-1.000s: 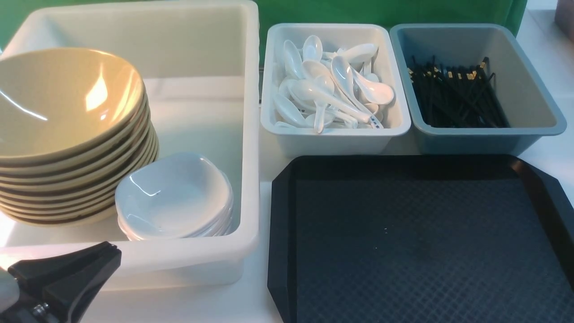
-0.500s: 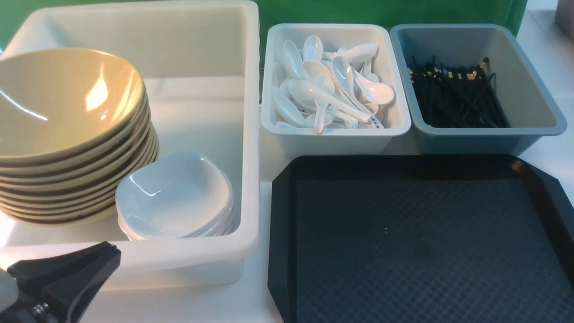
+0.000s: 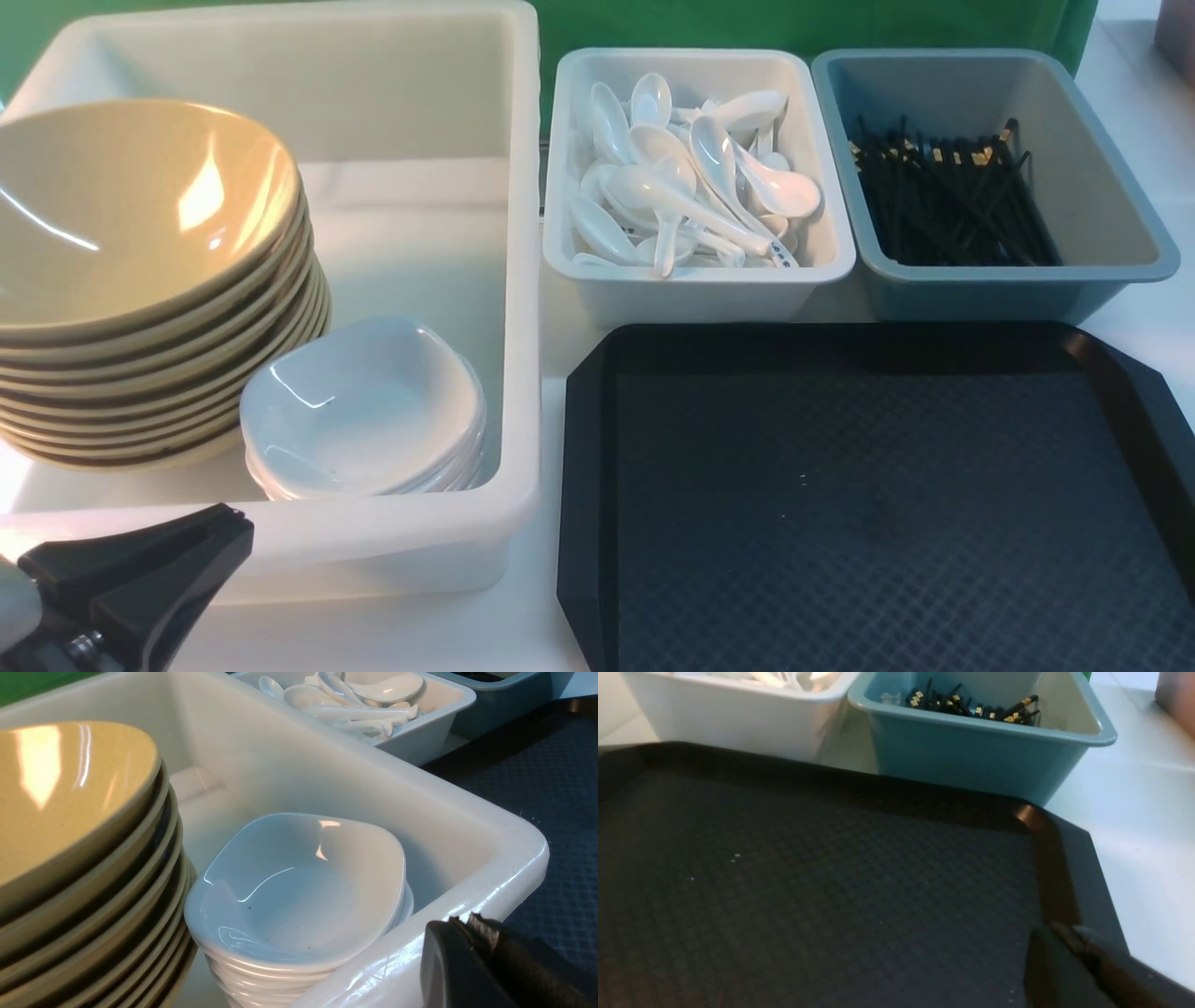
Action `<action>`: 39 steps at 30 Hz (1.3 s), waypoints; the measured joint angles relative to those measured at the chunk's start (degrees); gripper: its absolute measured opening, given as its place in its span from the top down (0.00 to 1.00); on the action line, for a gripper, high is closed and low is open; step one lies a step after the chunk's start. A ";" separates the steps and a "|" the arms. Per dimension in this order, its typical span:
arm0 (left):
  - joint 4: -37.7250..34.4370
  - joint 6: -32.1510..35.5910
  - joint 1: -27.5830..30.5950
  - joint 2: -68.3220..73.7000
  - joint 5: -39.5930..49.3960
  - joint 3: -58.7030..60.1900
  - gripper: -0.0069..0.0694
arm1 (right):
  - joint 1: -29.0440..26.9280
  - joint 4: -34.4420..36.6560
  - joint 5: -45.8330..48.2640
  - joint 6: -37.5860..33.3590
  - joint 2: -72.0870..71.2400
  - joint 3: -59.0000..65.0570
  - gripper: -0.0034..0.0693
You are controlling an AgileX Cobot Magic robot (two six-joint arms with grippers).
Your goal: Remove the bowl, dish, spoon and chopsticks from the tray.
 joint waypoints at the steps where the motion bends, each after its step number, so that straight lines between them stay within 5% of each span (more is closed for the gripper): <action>1: 0.00 0.00 0.00 0.00 0.00 0.00 0.92 | 0.00 0.00 0.00 0.00 0.00 0.00 0.89; 21: 0.11 0.00 0.00 -0.21 -0.10 0.58 0.92 | 0.00 0.00 0.07 0.00 -0.01 0.00 0.86; 25: 12.04 -0.67 2.13 -3.30 -1.77 3.30 0.92 | 0.00 0.00 0.07 0.00 -0.01 0.00 0.85; 33: 22.75 -22.36 13.54 -16.86 -12.58 14.12 0.92 | 0.00 0.00 0.07 0.04 -0.01 0.00 0.85; 39: 23.32 -30.27 14.72 -19.15 -7.12 17.70 0.92 | 0.00 0.00 0.07 0.04 -0.01 0.00 0.84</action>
